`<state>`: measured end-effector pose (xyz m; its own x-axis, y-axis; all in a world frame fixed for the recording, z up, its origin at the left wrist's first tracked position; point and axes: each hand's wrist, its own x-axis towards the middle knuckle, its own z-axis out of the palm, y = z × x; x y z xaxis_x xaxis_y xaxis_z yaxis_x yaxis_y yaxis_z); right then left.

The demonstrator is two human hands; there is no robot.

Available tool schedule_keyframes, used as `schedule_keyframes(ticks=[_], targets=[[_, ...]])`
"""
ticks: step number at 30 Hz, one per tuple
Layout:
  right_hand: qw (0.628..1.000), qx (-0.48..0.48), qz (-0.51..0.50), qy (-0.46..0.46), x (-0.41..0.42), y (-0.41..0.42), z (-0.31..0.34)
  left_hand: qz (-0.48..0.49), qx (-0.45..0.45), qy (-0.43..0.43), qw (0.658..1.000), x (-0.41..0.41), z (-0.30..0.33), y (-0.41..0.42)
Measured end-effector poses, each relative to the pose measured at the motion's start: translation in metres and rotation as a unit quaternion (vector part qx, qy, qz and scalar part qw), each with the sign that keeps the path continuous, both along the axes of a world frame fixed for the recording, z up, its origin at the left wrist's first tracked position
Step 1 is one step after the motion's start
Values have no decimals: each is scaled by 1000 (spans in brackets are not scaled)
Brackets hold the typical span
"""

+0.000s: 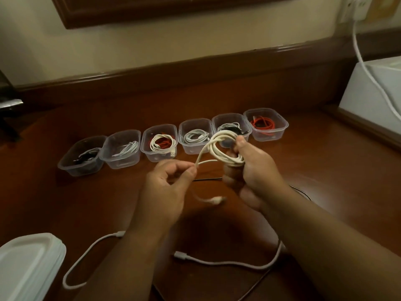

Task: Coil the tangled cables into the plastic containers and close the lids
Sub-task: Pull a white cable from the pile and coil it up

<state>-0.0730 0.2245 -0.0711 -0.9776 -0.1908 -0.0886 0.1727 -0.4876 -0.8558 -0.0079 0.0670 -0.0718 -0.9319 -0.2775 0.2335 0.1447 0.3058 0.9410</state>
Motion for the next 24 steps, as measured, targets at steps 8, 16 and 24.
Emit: schedule_keyframes(ticks=[8, 16, 24], targets=[[965, 190, -116, 142, 21, -21, -15, -18, 166, -8, 986, 6, -5, 35], [928, 282, -142, 197, 15, -30, -27, -30, 275, 9, 961, 10, -10, 50], [985, 160, 9, 62, 14, -35, -29, -25, 429, -43, 902, 2, -10, 39]])
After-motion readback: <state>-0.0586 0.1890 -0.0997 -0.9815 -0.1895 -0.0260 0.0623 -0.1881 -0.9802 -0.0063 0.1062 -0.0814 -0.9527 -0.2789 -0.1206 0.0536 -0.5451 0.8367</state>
